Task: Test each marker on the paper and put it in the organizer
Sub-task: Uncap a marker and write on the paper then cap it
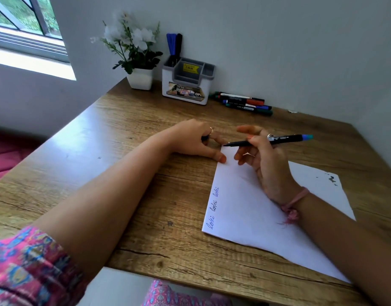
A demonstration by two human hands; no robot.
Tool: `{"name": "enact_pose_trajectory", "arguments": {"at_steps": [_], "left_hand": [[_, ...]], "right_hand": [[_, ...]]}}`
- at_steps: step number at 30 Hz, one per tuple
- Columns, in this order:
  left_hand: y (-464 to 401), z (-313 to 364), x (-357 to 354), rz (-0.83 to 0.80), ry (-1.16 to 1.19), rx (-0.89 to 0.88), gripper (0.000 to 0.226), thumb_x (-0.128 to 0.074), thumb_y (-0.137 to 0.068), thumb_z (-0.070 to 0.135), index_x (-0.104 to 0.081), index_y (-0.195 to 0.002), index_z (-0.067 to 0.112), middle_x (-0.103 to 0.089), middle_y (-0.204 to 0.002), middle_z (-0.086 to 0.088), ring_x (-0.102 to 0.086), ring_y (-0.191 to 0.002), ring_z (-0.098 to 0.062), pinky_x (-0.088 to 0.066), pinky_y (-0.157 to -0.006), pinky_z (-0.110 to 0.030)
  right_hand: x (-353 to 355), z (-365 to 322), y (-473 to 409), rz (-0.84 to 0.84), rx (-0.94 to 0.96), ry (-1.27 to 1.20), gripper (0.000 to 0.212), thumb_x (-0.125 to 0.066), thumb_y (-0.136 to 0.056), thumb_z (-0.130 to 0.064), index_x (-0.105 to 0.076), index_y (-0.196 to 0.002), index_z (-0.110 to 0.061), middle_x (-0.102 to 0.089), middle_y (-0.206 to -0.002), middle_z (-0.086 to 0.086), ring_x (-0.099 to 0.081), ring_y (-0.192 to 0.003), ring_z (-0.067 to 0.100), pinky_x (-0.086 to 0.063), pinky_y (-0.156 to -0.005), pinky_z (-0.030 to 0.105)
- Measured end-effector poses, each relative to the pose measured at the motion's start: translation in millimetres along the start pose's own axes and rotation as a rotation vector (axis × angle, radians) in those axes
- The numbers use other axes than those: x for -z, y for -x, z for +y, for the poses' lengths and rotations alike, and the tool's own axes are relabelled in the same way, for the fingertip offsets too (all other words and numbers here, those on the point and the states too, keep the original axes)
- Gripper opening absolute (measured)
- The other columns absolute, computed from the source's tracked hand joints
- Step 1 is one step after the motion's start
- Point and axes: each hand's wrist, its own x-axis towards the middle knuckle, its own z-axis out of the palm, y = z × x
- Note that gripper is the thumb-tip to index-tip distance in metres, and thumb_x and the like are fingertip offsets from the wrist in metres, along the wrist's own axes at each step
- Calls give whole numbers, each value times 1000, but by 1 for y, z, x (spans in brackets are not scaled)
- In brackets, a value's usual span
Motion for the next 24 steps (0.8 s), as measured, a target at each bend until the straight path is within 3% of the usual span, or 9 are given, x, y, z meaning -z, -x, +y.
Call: {"name": "enact_pose_trajectory", "arguments": {"at_steps": [3, 6, 8, 13, 16, 24], "left_hand": [[-1, -2, -1, 10, 3, -31, 60, -57, -68, 71, -59, -118, 38, -47, -67, 7, -44, -64, -11, -30, -56, -28], [-2, -5, 0, 6, 6, -47, 62, -54, -69, 70, -61, -120, 36, -48, -71, 7, -48, -69, -14, -36, -61, -31], [-2, -5, 0, 2, -1, -24, 60, -58, -71, 67, -62, -119, 30, -48, -70, 7, -47, -67, -12, -35, -60, -30], [3, -2, 2, 18, 49, -70, 52, -63, -75, 60, -58, -122, 40, -42, -63, 10, -42, -60, -6, -30, -55, -28], [2, -2, 1, 0, 43, -71, 57, -63, -72, 64, -56, -124, 42, -39, -64, 13, -41, -61, -6, -28, -55, -28], [0, -4, 1, -24, 52, -43, 60, -62, -69, 67, -56, -124, 43, -39, -68, 14, -41, -64, -6, -27, -57, -28]], "right_hand": [[6, -9, -2, -245, -15, 43, 24, -46, -83, -20, -66, -90, -10, -67, -84, 13, -66, -71, 19, -55, -63, 26], [15, -23, -7, -572, -33, 169, 15, -61, -77, -17, -69, -87, -11, -69, -79, 14, -68, -69, 22, -56, -63, 27], [17, -26, -12, -664, -29, 274, 12, -65, -76, -9, -67, -88, -8, -70, -77, 15, -67, -67, 22, -55, -62, 26], [5, -10, -8, -635, -39, 330, 9, -54, -71, 2, -59, -76, -4, -65, -57, 1, -60, -50, 11, -50, -55, 21], [5, -4, -4, -597, 11, 333, 8, -52, -69, 3, -56, -73, -3, -64, -57, -9, -56, -46, 6, -47, -50, 18], [4, -2, -3, -602, 56, 386, 7, -53, -69, 1, -57, -74, 3, -63, -60, -15, -57, -51, 2, -46, -50, 17]]}}
